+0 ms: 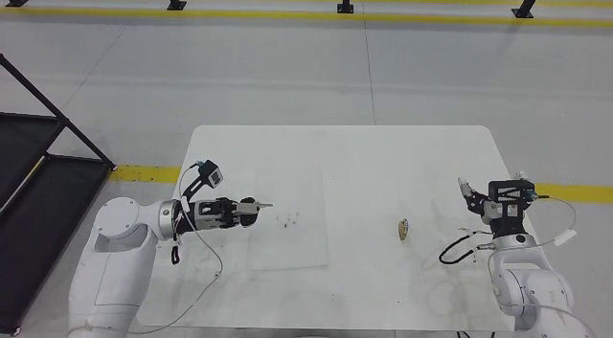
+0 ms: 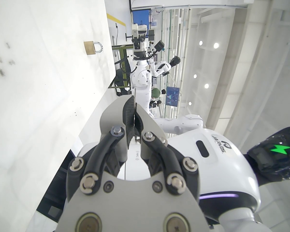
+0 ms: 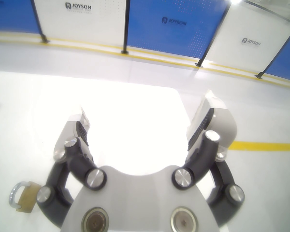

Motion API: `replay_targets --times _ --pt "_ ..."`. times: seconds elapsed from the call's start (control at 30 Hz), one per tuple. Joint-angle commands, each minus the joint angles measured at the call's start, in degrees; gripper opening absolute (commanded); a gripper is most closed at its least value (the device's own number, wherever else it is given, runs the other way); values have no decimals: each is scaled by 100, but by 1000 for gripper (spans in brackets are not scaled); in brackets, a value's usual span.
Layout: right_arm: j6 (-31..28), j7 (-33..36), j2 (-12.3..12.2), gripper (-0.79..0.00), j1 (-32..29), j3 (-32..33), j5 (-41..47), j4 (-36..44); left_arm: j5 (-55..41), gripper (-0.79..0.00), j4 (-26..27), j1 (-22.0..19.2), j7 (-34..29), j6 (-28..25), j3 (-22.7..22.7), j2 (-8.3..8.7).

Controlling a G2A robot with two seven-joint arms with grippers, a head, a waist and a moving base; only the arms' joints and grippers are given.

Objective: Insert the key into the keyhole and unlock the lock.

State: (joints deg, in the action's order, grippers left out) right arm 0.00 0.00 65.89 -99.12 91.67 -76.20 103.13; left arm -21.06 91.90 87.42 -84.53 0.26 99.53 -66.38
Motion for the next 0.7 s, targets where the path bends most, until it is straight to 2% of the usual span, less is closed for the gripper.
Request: replay_targets --times 0.0,0.3,0.4,0.53,0.67 --pt "0 0 0 0 0 0 0 0 -1 -785 0 0 -1 0 0 0" --pt "-12 0 0 0 7 -2 -5 9 -1 -785 0 0 -1 0 0 0" --pt "-249 201 14 0 -56 -175 84 272 -1 -785 0 0 -1 0 0 0" --pt "-388 846 25 0 -170 -550 -232 659 -1 -785 0 0 -1 0 0 0" --pt "-219 1783 52 0 -150 -887 -510 991 -1 -785 0 0 -1 0 0 0"
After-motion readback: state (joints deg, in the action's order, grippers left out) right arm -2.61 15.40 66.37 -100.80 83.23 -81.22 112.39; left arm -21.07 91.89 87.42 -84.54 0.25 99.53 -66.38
